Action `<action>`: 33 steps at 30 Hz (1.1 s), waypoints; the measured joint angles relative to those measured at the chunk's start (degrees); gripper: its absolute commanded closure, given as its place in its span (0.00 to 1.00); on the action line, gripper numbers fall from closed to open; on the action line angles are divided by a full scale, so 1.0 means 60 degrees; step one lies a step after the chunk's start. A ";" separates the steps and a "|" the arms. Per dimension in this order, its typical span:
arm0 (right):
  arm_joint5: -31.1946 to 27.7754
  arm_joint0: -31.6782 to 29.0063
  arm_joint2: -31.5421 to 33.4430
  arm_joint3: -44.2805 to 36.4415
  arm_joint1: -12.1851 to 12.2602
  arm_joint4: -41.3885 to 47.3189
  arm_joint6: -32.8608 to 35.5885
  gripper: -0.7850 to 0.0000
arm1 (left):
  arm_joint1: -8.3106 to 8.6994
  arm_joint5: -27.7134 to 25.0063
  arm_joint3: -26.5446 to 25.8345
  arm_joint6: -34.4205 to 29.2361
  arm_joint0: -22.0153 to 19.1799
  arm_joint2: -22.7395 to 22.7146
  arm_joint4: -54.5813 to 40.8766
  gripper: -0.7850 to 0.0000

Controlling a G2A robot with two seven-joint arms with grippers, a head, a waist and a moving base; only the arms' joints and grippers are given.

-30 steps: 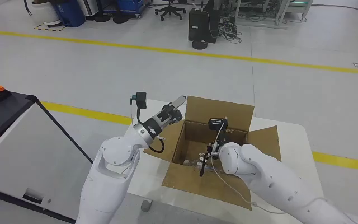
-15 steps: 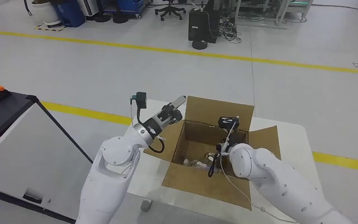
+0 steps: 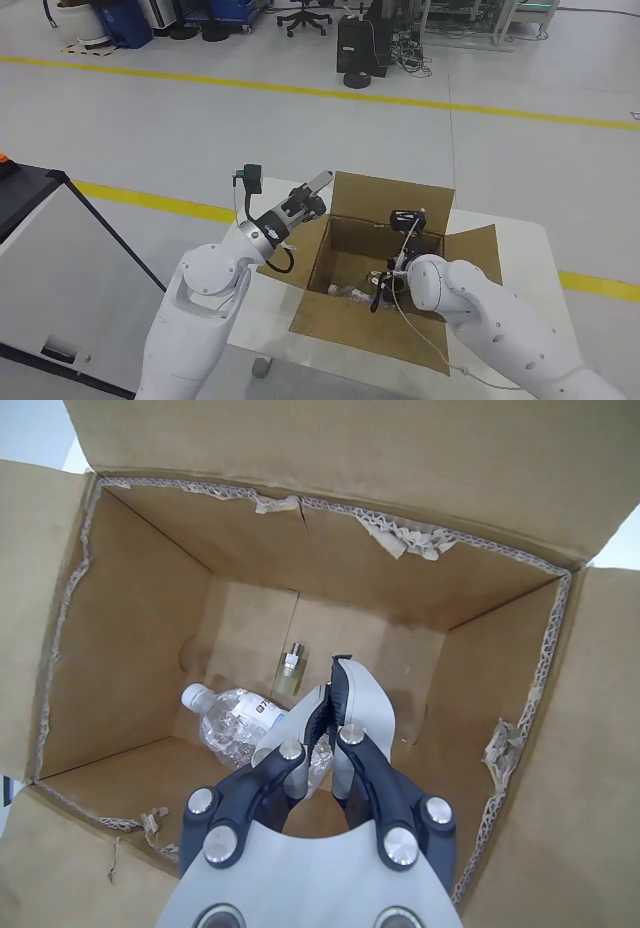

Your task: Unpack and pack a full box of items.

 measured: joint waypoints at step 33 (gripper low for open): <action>-0.2623 -0.2280 0.4185 -0.0916 0.0689 0.2238 0.1055 0.00 | 0.0000 0.0000 0.0000 0.0000 0.0000 0.0000 0.0000 0.00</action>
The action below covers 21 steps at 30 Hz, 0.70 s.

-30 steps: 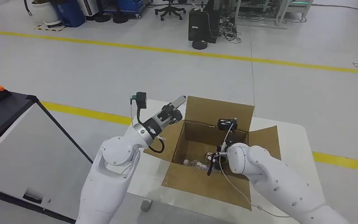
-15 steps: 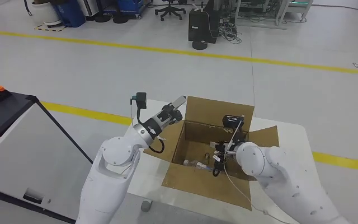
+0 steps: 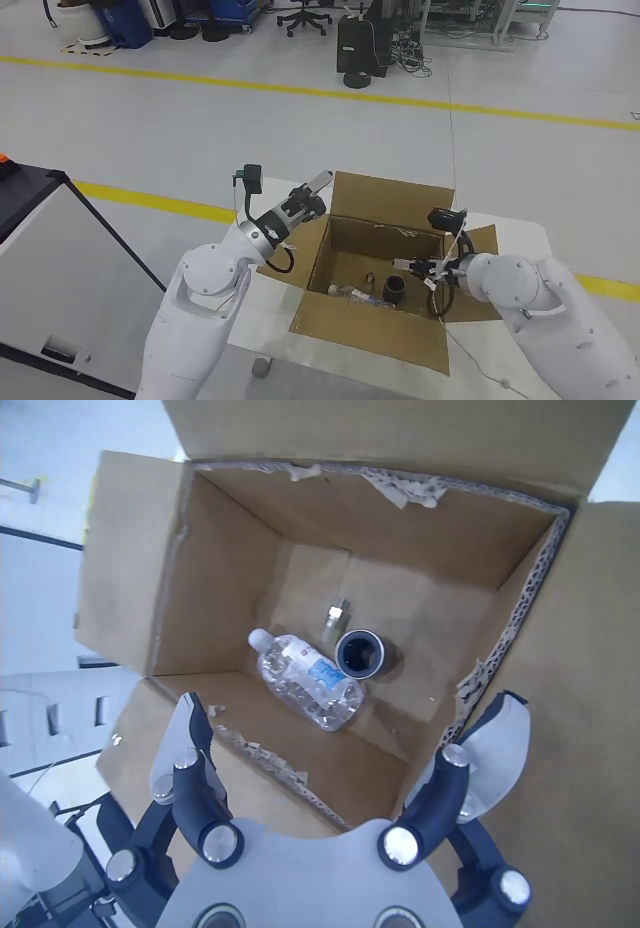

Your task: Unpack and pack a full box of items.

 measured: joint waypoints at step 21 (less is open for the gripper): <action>0.1581 0.3177 -0.4684 0.1496 -0.1341 -0.2424 -0.0018 0.00 | 0.0000 0.0000 0.0000 0.0000 0.0000 0.0000 0.0000 0.00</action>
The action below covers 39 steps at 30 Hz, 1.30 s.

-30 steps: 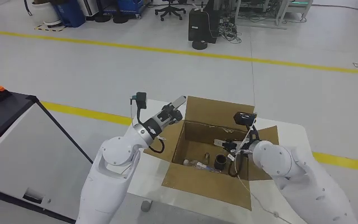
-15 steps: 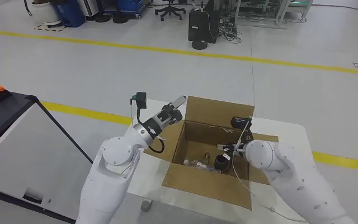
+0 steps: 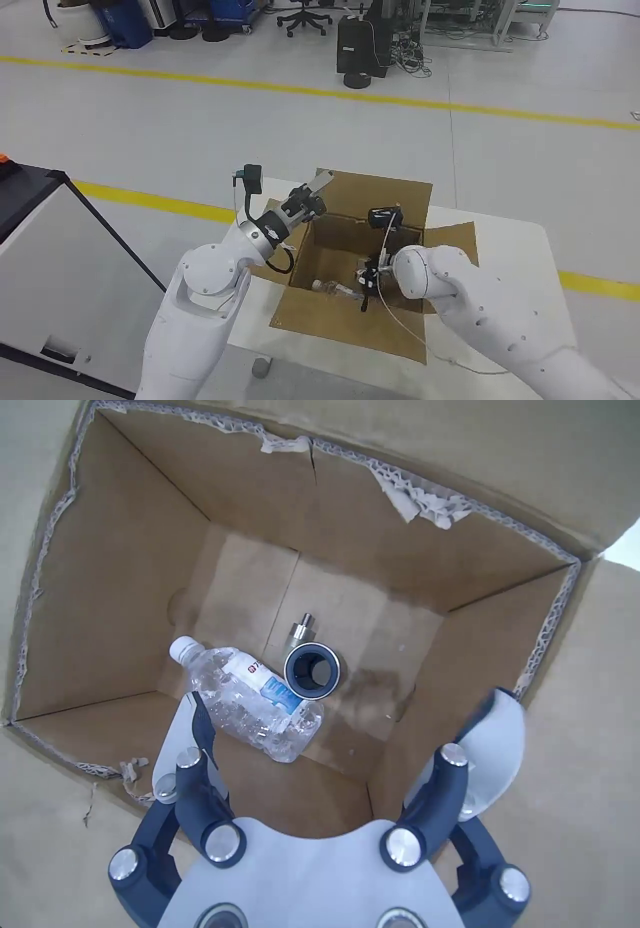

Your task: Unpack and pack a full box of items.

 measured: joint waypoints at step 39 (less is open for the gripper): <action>-0.0131 -0.0002 0.1040 0.1745 -0.0177 0.2275 0.0130 0.00 | 0.0000 0.0000 0.0000 0.0000 0.0000 0.0000 0.0000 0.00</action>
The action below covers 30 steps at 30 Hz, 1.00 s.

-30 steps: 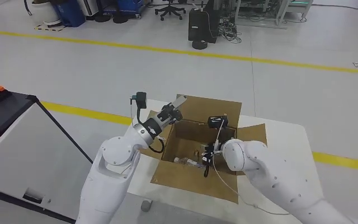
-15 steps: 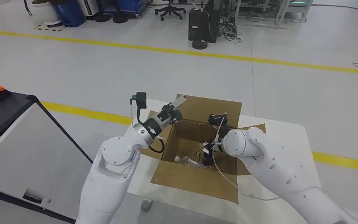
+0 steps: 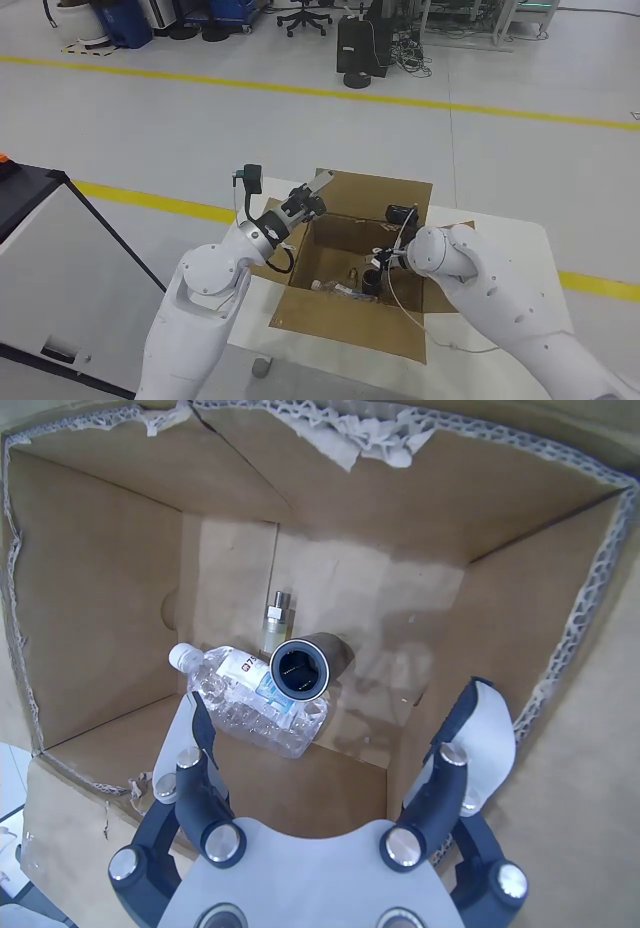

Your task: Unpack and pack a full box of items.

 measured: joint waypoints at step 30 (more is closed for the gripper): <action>-0.2750 0.2233 -0.0908 0.1770 -0.0089 0.1734 0.2749 0.00 | 0.0000 0.0000 0.0000 0.0000 0.0000 0.0000 0.0000 0.00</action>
